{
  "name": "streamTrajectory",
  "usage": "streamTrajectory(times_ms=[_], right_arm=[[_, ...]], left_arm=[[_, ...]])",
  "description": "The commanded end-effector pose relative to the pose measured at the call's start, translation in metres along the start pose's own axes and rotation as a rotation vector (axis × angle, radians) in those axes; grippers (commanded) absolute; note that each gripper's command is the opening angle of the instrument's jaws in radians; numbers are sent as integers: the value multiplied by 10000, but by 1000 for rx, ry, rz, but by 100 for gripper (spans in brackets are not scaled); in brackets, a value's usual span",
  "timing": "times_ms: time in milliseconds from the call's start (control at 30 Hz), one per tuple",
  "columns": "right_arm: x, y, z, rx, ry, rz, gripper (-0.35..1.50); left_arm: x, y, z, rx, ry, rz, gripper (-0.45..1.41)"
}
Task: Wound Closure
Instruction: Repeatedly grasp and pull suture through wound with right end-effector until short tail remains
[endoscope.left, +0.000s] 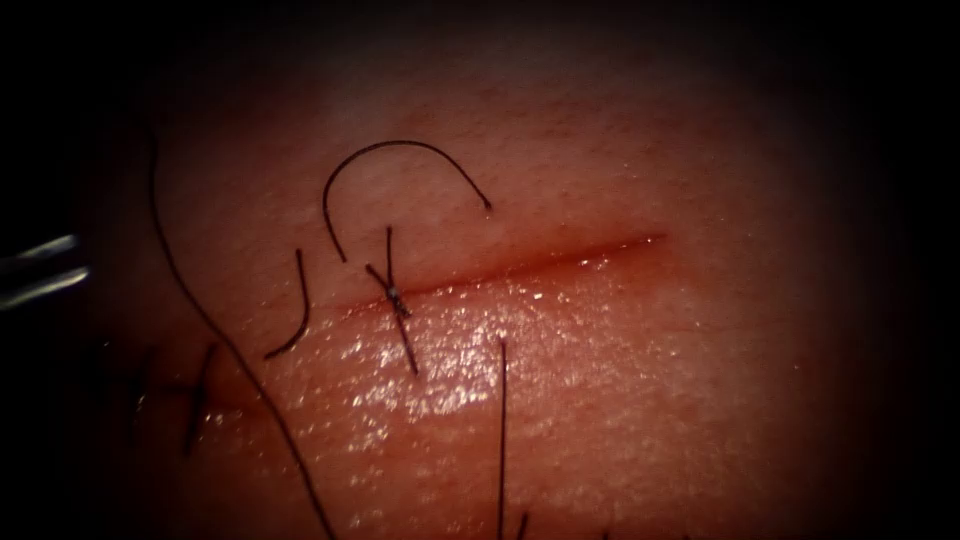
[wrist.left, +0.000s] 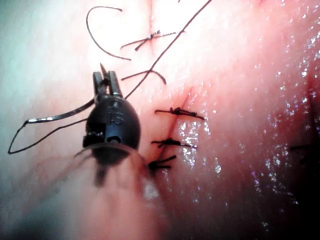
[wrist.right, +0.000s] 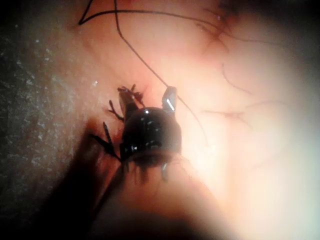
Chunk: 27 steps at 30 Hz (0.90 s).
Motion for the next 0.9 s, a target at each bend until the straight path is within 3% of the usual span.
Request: streamTrajectory(times_ms=[33, 167, 233, 267, 333, 367, 667, 800, 867, 900], right_arm=[[-14, 16, 11, -29, -2, -11, 148], [-57, 40, 41, -54, -48, -5, 140], [-65, 43, 47, -49, -48, -4, 140], [-84, 49, 62, -44, -52, -12, 138], [-92, 51, 69, -42, -56, -9, 138], [-109, 52, 84, -37, -53, 18, 136], [-159, 44, 132, -8, -77, 61, 130], [-167, 40, 141, 3, -85, 69, 125], [-169, 35, 144, 30, -92, 80, 79], [-169, 34, 145, 51, -96, 91, 22]], left_arm=[[-2, -1, 8, 1, 2, 1, -45], [-2, 0, 10, -2, -1, 3, -45], [-2, 0, 10, -3, 1, 3, -45], [-2, 0, 11, -2, 1, 3, -45], [-2, 1, 11, -2, 1, 3, -45], [-2, 1, 12, -1, 1, 3, -45], [-2, 1, 12, -3, -1, 4, -45], [-2, 2, 12, -3, -1, 4, -45], [-2, 2, 13, -3, -1, 4, -45], [-2, 2, 13, -2, -1, 4, -45]])
